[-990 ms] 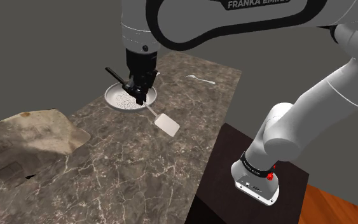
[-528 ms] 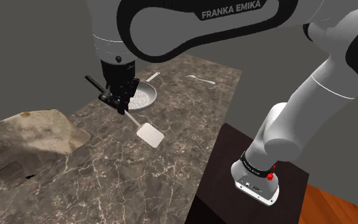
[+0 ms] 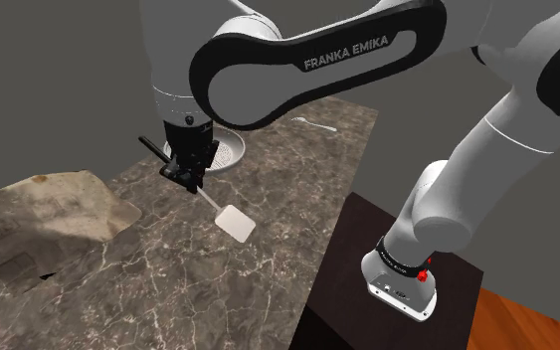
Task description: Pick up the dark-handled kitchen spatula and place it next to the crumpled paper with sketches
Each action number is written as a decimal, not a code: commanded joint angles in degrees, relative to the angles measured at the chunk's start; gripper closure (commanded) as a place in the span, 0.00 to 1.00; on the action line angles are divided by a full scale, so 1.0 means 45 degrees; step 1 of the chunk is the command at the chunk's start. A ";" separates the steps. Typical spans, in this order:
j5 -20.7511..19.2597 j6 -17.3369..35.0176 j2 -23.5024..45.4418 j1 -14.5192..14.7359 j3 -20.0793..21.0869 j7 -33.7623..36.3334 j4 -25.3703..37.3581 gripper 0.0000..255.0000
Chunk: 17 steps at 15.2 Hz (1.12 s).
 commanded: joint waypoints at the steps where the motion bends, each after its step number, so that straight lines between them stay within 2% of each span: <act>1: -0.0025 0.0344 0.0053 0.0013 0.0027 0.0044 -0.0291 1.00; 17: -0.0688 0.3043 0.1138 0.0041 0.0202 0.0589 -0.2060 1.00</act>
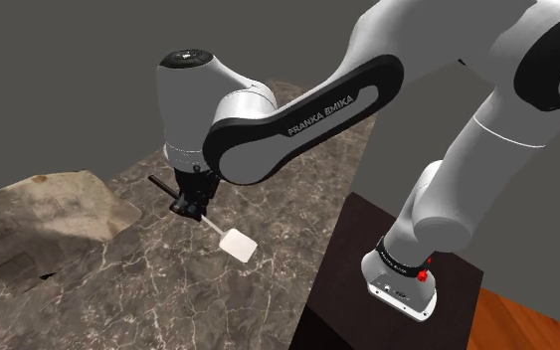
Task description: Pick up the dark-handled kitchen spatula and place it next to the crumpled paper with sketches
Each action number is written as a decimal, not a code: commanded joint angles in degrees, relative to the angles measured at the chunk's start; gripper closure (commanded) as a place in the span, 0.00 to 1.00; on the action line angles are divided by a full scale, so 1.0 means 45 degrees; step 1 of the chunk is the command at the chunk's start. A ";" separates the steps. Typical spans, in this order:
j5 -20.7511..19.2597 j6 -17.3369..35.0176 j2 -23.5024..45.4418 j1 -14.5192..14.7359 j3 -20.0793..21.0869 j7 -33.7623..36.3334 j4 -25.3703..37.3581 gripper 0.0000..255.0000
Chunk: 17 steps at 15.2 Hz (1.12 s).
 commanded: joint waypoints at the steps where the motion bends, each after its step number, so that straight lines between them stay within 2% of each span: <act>1: -0.0131 0.0338 0.0187 -0.0006 0.0005 0.0082 -0.0173 1.00; 5: -0.0440 0.1007 0.0601 0.0008 0.0020 0.0317 -0.0497 1.00; 13: -0.0439 0.1005 0.0600 0.0009 0.0018 0.0316 -0.0496 1.00; 14: -0.0439 0.1005 0.0600 0.0009 0.0018 0.0316 -0.0496 0.00; 17: -0.0439 0.1005 0.0600 0.0009 0.0018 0.0316 -0.0496 0.00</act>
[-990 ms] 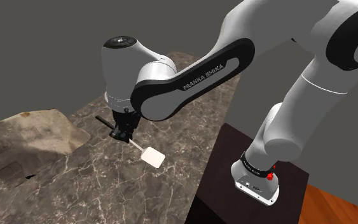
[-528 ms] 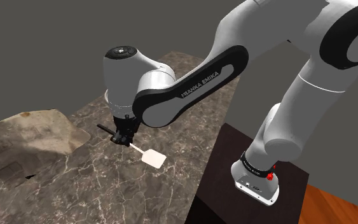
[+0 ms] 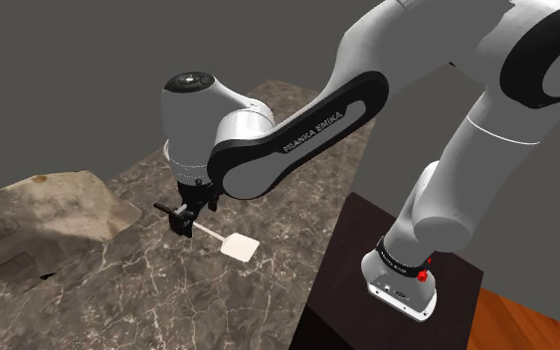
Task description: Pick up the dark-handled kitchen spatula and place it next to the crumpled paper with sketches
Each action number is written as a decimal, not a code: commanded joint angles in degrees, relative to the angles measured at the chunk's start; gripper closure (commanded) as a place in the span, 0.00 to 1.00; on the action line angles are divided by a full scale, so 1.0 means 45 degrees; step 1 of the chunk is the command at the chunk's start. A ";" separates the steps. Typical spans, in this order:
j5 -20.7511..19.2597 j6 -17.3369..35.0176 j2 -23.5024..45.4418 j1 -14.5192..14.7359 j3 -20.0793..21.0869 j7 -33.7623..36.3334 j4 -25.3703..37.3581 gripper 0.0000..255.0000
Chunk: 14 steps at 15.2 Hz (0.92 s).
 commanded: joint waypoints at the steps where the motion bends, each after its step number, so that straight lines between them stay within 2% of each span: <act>1: 0.0000 0.0000 0.0000 0.0000 0.0000 0.0000 0.0000 0.00; 2: 0.0000 0.0000 0.0000 0.0000 0.0000 0.0000 0.0000 0.00; 6: 0.0710 -0.1556 -0.1016 -0.0022 -0.0038 -0.0509 0.0700 0.00; 14: 0.0710 -0.1556 -0.1016 -0.0018 -0.0042 -0.0508 0.0700 0.00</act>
